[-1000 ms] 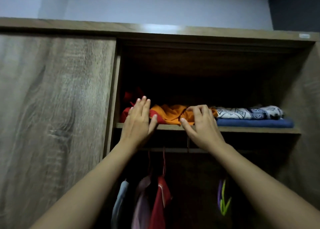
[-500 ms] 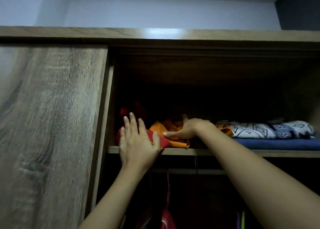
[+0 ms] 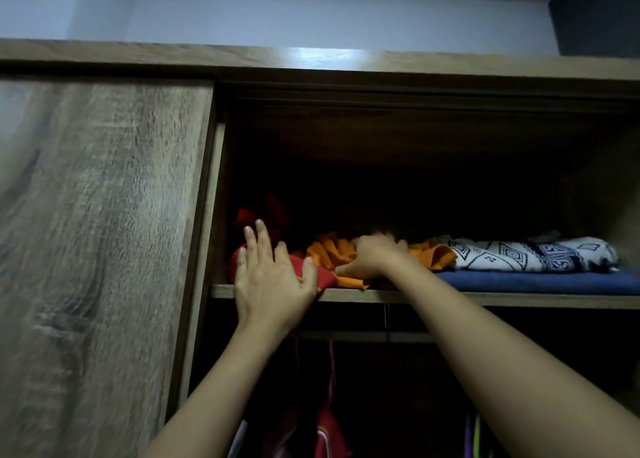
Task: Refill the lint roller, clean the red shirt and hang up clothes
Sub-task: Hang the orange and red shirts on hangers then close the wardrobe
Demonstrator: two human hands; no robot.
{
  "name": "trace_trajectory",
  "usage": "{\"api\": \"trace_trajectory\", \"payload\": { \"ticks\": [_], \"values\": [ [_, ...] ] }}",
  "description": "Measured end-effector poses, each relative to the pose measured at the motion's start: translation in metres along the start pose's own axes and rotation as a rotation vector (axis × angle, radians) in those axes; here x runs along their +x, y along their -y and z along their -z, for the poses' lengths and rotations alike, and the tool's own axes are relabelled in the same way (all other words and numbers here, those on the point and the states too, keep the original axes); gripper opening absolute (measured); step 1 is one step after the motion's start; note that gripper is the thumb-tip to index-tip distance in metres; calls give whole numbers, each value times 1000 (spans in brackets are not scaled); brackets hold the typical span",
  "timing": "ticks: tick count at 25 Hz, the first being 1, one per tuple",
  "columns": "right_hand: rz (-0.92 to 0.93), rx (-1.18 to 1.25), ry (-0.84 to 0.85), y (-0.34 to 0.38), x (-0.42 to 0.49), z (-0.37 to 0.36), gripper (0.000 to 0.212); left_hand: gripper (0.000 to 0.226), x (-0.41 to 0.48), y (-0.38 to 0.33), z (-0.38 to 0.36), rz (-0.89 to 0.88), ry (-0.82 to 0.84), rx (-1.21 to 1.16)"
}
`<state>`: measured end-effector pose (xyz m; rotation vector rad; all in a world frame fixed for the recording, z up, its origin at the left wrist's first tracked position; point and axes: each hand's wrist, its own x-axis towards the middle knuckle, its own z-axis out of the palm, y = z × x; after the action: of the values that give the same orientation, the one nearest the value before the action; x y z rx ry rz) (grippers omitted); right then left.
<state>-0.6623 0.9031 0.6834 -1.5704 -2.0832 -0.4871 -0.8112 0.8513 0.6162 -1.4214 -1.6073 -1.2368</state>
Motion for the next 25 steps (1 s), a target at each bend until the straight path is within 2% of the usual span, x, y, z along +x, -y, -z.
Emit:
{"api": "trace_trajectory", "payload": {
  "ticks": [2,5,9,11,14,16,22,25],
  "values": [
    [43,40,5,-1,2,1,64,72,0,0,1,5,13,-15],
    [153,93,15,-6,4,0,37,69,0,0,2,8,22,-32],
    [267,135,-83,-7,-8,10,18,68,0,2,2,-3,31,-56],
    [307,186,-212,-10,-15,26,13,72,1,2,2,-13,56,-63],
    [351,108,-523,-19,-24,66,24,76,1,3,2,-27,48,-55],
    [395,84,-611,-23,-32,89,21,76,2,3,-1,-33,22,-57],
    [470,189,-426,-37,-67,61,15,88,2,8,-4,-96,-59,-183],
    [488,228,-457,-48,-99,56,18,85,-17,1,14,-154,-89,-557]
  ]
}}
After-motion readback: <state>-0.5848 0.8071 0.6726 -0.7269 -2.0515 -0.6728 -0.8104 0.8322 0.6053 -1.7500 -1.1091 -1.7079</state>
